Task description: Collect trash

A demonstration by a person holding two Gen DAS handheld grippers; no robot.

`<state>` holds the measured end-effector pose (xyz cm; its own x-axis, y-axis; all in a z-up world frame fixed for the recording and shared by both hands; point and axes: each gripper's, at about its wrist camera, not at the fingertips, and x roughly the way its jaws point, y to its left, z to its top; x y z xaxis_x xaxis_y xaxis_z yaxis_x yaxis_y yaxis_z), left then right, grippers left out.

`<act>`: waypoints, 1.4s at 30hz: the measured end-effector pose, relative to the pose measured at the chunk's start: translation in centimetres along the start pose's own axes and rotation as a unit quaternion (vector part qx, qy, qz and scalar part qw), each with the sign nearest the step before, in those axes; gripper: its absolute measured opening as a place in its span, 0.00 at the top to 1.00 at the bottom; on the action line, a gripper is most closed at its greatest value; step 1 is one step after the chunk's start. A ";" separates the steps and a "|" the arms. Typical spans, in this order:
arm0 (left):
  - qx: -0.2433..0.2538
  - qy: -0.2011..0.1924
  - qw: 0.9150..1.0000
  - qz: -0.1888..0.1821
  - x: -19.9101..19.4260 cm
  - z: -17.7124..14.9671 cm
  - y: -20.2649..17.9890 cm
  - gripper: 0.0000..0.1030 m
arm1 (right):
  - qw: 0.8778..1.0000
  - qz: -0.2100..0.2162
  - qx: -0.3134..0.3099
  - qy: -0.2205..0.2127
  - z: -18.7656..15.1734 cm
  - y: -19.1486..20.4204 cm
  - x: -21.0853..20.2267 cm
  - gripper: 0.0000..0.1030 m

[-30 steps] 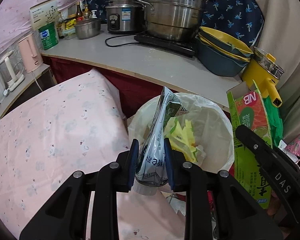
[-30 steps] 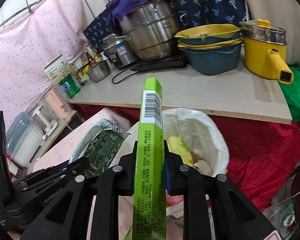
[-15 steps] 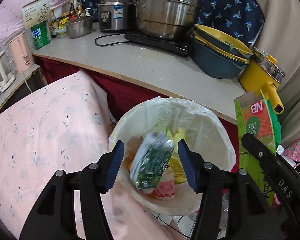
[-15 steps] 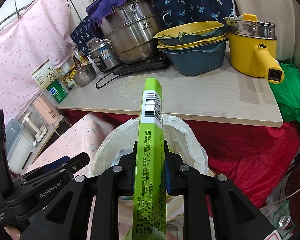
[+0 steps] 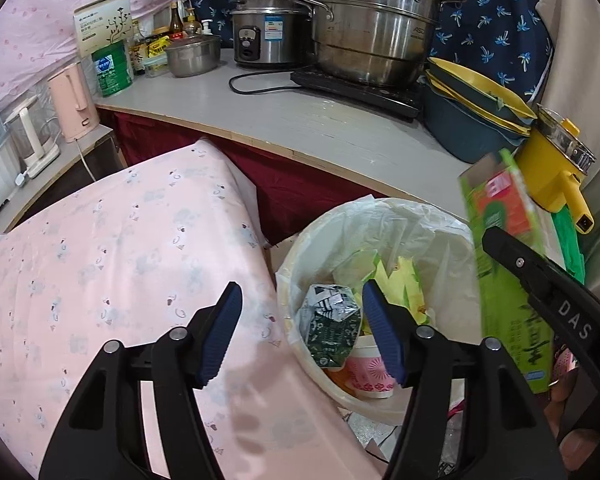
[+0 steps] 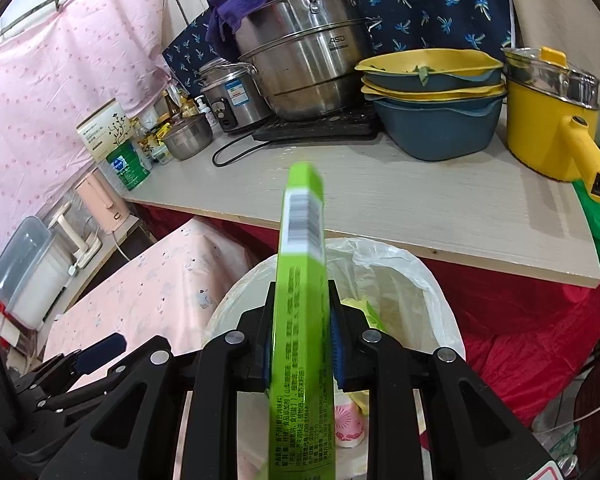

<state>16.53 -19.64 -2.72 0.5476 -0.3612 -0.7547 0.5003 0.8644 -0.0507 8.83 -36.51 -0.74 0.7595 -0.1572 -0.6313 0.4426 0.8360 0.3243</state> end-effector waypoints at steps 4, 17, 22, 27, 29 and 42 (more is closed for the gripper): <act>0.000 -0.004 1.000 0.008 -0.3 -0.1 0.5 0.39 | 1.000 0.000 -0.003 -0.005 0.1 0.7 -0.2 0.68; -0.006 -0.021 1.000 0.018 -2.6 -0.8 1.2 0.28 | 1.000 0.010 -0.017 -0.007 -0.7 2.1 -2.9 0.57; -0.006 -0.028 0.999 0.022 -3.8 -1.2 1.3 0.27 | 1.000 0.010 -0.021 -0.007 -1.1 2.4 -3.9 0.54; -0.007 -0.037 0.999 0.027 -5.0 -1.7 1.6 0.21 | 0.999 0.009 -0.032 -0.011 -1.6 3.0 -5.1 0.50; -0.005 -0.038 0.999 0.028 -5.4 -1.8 1.6 0.21 | 0.999 0.009 -0.035 -0.013 -1.8 3.2 -5.5 0.48; 0.001 -0.048 0.998 0.046 -7.4 -3.6 2.1 0.13 | 0.998 -0.005 -0.064 -0.020 -3.4 4.2 -7.6 0.24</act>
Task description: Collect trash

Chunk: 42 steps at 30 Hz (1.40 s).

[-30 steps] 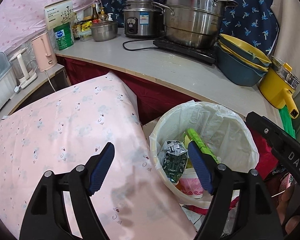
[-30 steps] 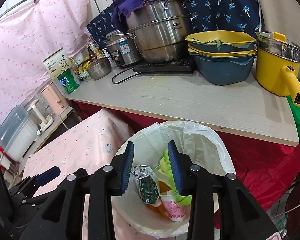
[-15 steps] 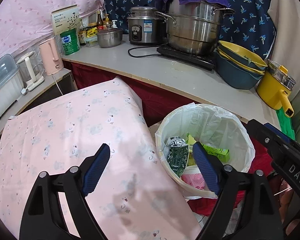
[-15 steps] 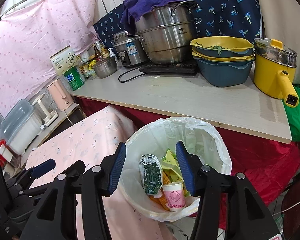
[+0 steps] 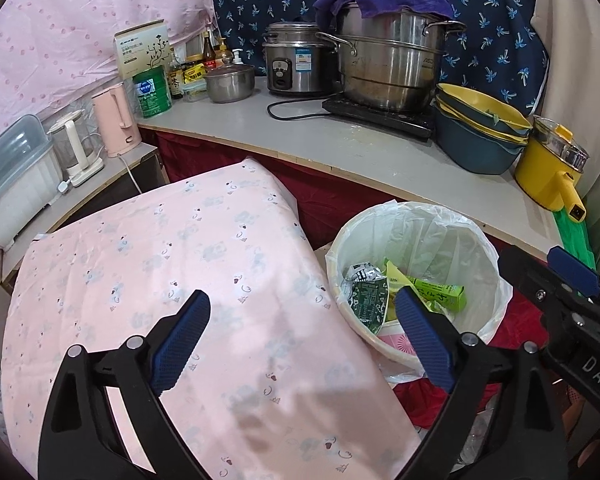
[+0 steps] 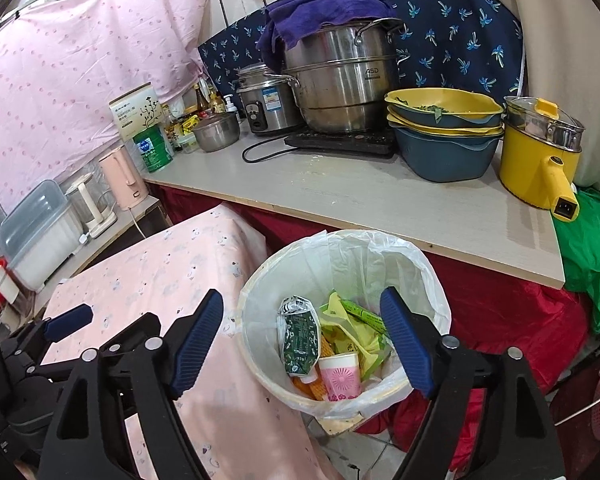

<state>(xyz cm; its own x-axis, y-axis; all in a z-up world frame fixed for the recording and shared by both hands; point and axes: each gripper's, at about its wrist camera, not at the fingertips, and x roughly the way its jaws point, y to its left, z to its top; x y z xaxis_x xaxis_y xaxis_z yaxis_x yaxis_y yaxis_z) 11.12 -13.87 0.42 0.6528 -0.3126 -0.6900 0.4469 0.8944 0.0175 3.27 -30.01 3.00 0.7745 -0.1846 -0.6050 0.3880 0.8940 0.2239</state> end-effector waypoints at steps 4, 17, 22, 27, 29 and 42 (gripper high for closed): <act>0.001 0.002 1.000 0.001 -0.2 -0.4 0.2 0.12 | 1.000 -0.006 -0.006 0.002 -0.4 -0.1 -0.3 0.22; -0.005 0.003 1.000 0.016 -0.9 -1.2 0.5 0.09 | 0.999 -0.017 -0.035 0.011 -1.7 0.2 -1.0 0.13; -0.005 0.002 1.000 0.022 -1.1 -1.7 0.6 0.07 | 0.999 -0.020 -0.037 0.015 -2.3 0.2 -1.1 0.06; -0.004 0.006 1.000 0.029 -1.0 -2.3 0.6 0.07 | 0.999 -0.018 -0.044 0.023 -3.0 0.2 -1.0 0.06; -0.005 0.008 0.999 0.031 -0.9 -2.4 0.7 0.07 | 0.998 -0.020 -0.047 0.024 -3.3 0.2 -1.0 0.06; -0.004 0.011 0.999 0.051 -1.1 -3.6 0.8 0.07 | 0.997 -0.038 -0.057 0.025 -4.5 -0.1 -1.6 0.06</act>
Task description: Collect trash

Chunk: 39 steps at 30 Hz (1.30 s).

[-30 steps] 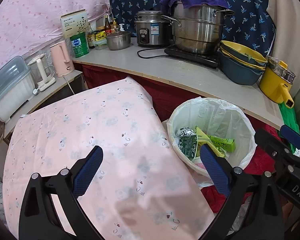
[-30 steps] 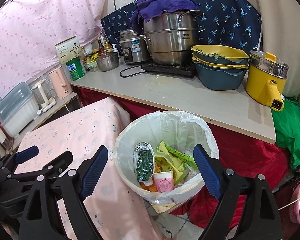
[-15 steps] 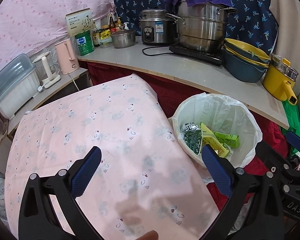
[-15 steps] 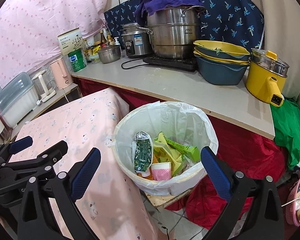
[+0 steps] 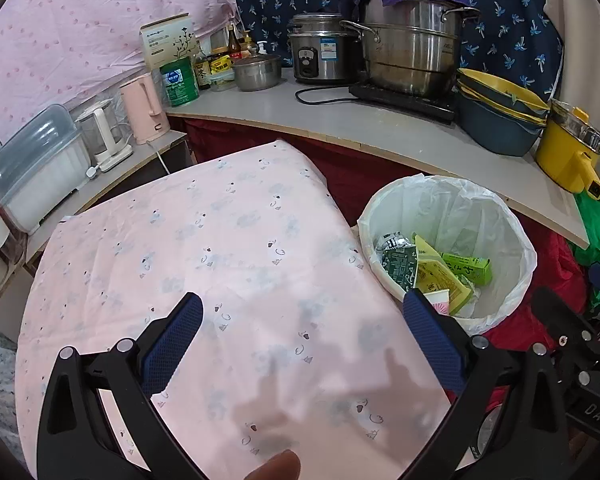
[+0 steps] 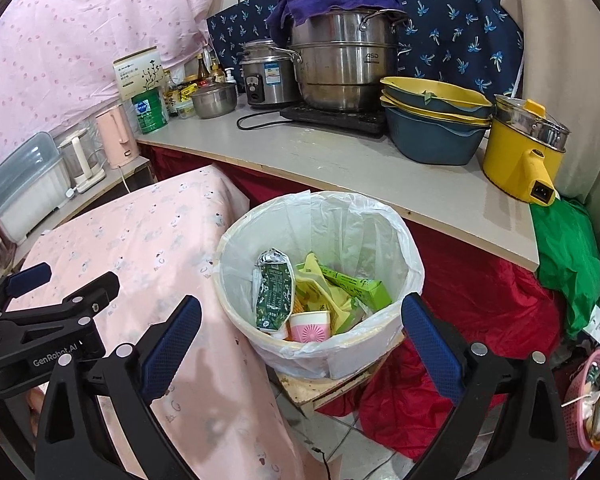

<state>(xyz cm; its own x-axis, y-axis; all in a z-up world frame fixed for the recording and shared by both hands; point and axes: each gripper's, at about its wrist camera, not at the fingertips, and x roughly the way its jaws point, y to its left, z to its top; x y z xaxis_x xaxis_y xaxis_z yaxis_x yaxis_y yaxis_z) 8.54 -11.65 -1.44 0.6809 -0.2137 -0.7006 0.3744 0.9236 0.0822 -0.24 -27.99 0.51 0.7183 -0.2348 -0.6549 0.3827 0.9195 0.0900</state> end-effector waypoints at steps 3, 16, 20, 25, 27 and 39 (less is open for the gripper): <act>-0.004 0.003 1.000 0.003 0.0 -0.2 0.1 0.07 | 1.000 0.001 0.000 0.000 -0.1 -0.1 -0.1 0.06; -0.002 0.009 1.000 0.005 0.1 -0.6 -0.1 0.07 | 1.000 0.001 -0.003 0.006 -0.6 -0.3 -0.1 0.06; 0.003 0.009 1.000 0.005 0.1 -0.8 -0.3 0.07 | 1.000 0.000 -0.006 0.008 -0.7 0.0 0.0 0.06; 0.004 0.012 1.000 0.002 0.2 -0.9 -0.4 0.07 | 1.000 0.000 -0.008 0.010 -0.9 0.2 0.1 0.06; 0.003 0.013 1.000 0.002 0.2 -1.0 -0.4 0.07 | 1.000 -0.001 -0.009 0.012 -1.0 0.3 0.1 0.06; 0.000 0.017 1.000 0.005 0.4 -1.2 -0.6 0.07 | 1.000 -0.001 -0.012 0.015 -1.4 0.5 0.3 0.06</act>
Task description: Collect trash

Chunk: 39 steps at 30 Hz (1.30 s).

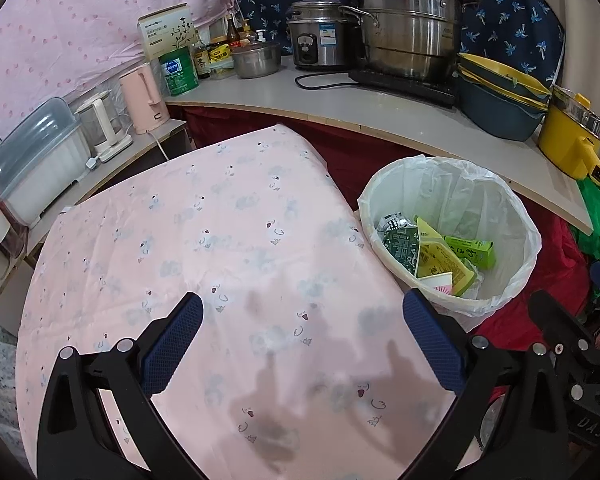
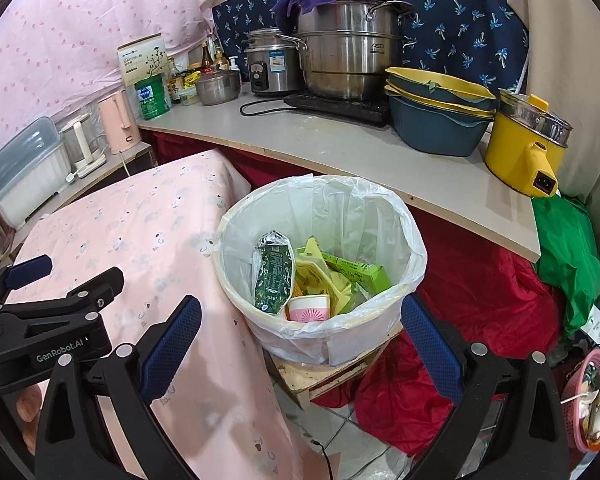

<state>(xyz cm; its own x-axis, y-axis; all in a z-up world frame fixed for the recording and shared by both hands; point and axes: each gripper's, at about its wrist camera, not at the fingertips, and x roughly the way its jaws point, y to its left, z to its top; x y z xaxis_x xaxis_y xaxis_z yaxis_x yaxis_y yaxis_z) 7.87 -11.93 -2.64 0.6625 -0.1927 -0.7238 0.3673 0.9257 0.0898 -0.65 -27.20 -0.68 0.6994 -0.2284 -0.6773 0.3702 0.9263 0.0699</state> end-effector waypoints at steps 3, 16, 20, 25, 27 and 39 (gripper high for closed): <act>-0.001 -0.001 1.000 -0.001 0.1 -0.2 0.0 0.07 | 1.000 -0.001 0.000 0.001 -0.1 0.0 0.0 0.06; 0.002 -0.001 1.000 0.000 0.1 -0.3 -0.2 0.07 | 1.000 -0.002 -0.001 0.002 -0.2 0.0 0.2 0.06; 0.003 0.000 1.000 0.001 0.2 -0.3 -0.2 0.07 | 1.000 -0.002 -0.002 0.002 -0.2 -0.1 0.2 0.06; 0.008 -0.002 1.000 0.001 0.0 -0.4 -0.5 0.07 | 1.000 -0.002 -0.002 0.002 -0.3 -0.2 0.3 0.06; 0.009 -0.003 1.000 0.002 -0.1 -0.4 -0.5 0.07 | 1.000 -0.002 -0.002 0.002 -0.3 -0.3 0.3 0.06; 0.016 -0.004 1.000 0.001 -0.2 -0.4 -0.8 0.07 | 1.000 -0.002 -0.002 0.002 -0.4 -0.3 0.3 0.06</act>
<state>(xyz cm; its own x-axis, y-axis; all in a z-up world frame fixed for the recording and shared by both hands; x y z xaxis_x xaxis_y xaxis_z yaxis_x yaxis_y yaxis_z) 7.20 -12.54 -2.87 0.6687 -0.1934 -0.7179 0.3868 0.9151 0.1138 -0.75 -27.48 -1.20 0.6953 -0.2308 -0.6807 0.3708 0.9265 0.0646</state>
